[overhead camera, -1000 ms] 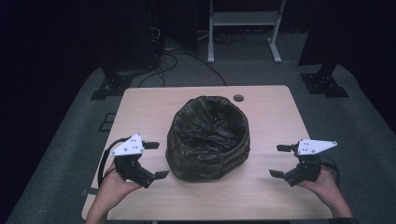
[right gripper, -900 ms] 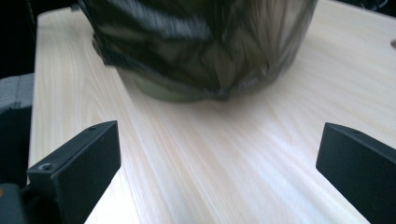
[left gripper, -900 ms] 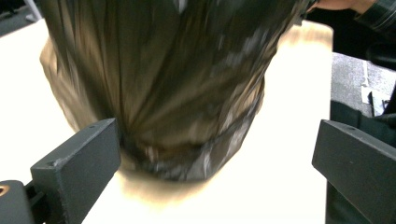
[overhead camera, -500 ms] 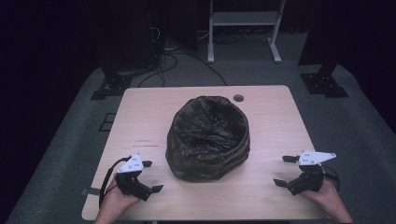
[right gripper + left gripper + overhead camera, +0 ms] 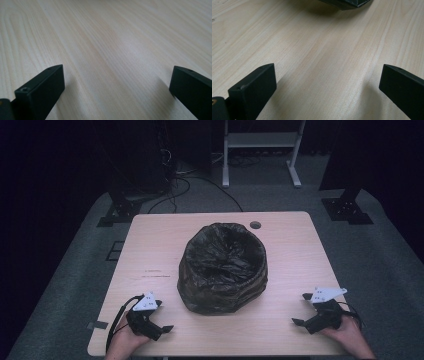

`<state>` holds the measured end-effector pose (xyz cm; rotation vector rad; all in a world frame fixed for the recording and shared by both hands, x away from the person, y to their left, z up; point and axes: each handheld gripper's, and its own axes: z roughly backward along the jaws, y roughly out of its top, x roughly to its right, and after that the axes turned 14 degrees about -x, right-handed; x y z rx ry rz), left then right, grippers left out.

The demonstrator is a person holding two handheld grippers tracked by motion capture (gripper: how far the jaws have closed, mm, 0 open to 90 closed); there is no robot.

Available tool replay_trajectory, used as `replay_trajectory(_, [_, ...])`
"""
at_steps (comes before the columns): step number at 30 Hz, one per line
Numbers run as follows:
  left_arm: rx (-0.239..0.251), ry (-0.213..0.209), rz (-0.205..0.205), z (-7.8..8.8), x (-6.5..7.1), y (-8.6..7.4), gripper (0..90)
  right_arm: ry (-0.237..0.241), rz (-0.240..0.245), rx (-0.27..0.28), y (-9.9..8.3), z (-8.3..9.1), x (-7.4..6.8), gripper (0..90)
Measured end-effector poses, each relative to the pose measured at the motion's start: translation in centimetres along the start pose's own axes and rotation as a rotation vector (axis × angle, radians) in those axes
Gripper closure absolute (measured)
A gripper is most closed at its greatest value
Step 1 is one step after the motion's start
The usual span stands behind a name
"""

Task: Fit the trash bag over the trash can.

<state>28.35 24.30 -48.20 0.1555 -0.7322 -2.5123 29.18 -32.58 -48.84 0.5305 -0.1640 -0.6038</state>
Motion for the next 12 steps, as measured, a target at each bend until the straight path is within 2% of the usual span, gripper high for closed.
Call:
replay_trajectory(5, [-0.010,0.033,-0.029,-0.21,0.35,0.03,0.0,0.000,-0.001,-0.001,-0.01,0.00,0.02,0.0])
replay_trajectory(12, [-0.010,0.041,-0.019,-0.21,0.30,0.03,0.0,0.000,-0.001,-0.001,-0.01,0.00,0.02,0.0])
